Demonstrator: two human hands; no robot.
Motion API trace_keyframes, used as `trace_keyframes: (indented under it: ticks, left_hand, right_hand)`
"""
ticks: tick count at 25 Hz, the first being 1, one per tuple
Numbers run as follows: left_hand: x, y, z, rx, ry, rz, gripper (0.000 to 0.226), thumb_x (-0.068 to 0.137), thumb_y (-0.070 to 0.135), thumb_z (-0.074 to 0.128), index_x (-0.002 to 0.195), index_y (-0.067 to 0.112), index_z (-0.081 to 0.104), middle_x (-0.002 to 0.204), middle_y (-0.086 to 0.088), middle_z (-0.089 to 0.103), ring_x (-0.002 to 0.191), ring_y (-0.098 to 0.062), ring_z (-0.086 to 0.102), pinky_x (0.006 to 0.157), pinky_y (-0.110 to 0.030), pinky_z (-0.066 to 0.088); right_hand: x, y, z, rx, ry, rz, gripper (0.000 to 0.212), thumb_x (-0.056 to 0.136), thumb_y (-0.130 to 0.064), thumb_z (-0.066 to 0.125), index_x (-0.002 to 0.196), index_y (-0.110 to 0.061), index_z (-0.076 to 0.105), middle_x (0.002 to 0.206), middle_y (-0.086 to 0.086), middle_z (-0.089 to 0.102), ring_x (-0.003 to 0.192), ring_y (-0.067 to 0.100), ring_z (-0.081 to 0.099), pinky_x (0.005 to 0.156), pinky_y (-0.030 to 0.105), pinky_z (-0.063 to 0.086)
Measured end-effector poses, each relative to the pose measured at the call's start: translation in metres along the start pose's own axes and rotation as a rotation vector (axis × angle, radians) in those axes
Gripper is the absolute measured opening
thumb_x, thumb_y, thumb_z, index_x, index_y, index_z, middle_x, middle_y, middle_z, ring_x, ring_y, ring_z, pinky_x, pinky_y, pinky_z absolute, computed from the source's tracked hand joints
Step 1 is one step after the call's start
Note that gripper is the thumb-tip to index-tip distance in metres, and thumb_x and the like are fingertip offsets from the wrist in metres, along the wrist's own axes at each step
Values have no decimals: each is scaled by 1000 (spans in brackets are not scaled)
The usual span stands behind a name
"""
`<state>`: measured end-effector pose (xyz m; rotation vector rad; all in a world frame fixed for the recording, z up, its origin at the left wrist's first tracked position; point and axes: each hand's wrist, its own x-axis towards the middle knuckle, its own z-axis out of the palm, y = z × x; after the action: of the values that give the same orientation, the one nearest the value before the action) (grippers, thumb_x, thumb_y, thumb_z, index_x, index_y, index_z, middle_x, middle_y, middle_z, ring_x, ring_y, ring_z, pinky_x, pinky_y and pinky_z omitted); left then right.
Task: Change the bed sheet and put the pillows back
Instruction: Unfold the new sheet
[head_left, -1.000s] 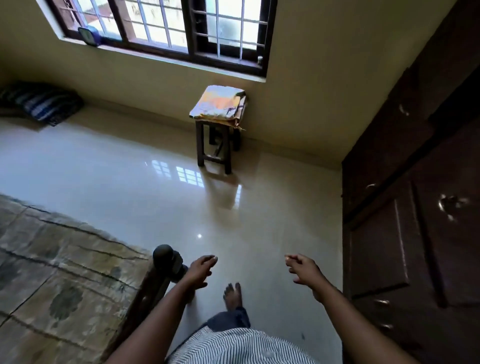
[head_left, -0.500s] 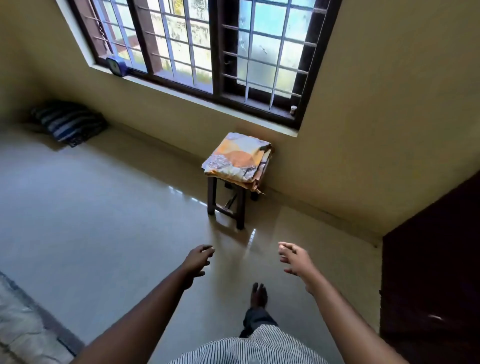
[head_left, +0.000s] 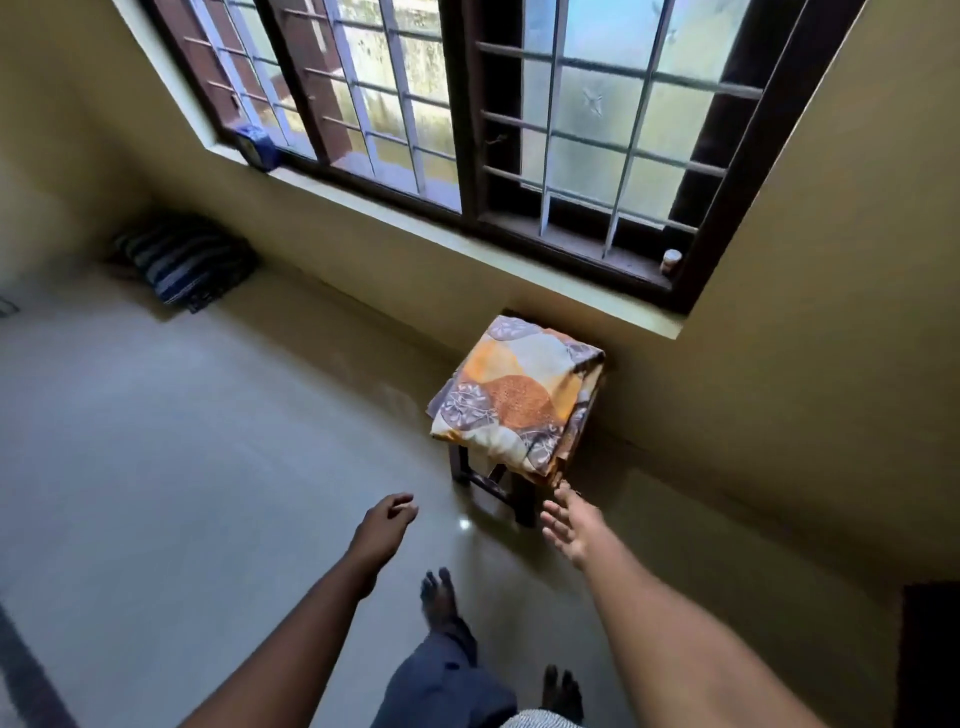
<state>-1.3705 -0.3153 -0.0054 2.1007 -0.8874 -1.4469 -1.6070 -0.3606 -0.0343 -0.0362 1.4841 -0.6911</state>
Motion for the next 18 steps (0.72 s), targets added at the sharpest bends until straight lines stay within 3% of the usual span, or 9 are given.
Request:
trace_keyframes:
  ticks: [2, 5, 9, 11, 13, 16, 18]
  left_hand:
    - [35, 19, -7, 29, -8, -6, 30, 96, 25, 49, 124, 18, 54, 127, -9, 55, 116, -23, 51, 94, -36, 41]
    - [81, 43, -19, 70, -48, -41, 30, 96, 24, 49, 124, 18, 54, 127, -9, 55, 116, -23, 51, 94, -36, 41]
    - [141, 68, -34, 180, -129, -64, 26, 95, 25, 50, 121, 22, 55, 126, -8, 56, 114, -21, 52, 92, -33, 41]
    - [167, 78, -40, 236, -184, -74, 26, 95, 25, 50, 121, 23, 55, 125, -7, 57, 112, -19, 53, 88, -30, 41]
    - [183, 87, -46, 270, -216, -75, 27, 96, 25, 50, 122, 23, 54, 125, -6, 56, 112, -19, 53, 89, -30, 40]
    - [210, 103, -53, 288, -246, -61, 29, 96, 27, 49, 124, 24, 53, 127, -6, 55, 116, -20, 51, 94, -33, 41]
    - [225, 112, -57, 276, -248, -60, 30, 96, 27, 49, 125, 24, 53, 129, -5, 54, 118, -20, 50, 97, -35, 41]
  right_hand:
    - [19, -10, 36, 214, 0, 91, 44, 97, -35, 45, 133, -9, 46, 136, 10, 50, 121, 23, 51, 97, 33, 42]
    - [40, -22, 85, 457, 46, 157, 54, 94, -36, 50, 137, -5, 40, 143, 13, 42, 125, 23, 46, 94, 31, 44]
    - [75, -38, 134, 743, 124, 310, 75, 86, -37, 61, 145, -9, 24, 152, 13, 22, 139, 27, 28, 113, 38, 30]
    - [89, -45, 157, 703, 196, 419, 81, 81, -49, 62, 142, -8, 28, 150, 12, 26, 139, 25, 30, 113, 37, 29]
    - [108, -50, 175, 693, 154, 467, 86, 77, -62, 59, 139, -8, 35, 146, 11, 34, 136, 26, 35, 113, 38, 28]
    - [143, -60, 188, 893, 5, 360, 82, 82, -59, 52, 142, -7, 34, 145, 14, 39, 135, 34, 34, 115, 46, 21]
    - [151, -56, 187, 882, 114, 357, 66, 85, -53, 54, 132, -9, 44, 134, 14, 49, 128, 34, 42, 108, 44, 28]
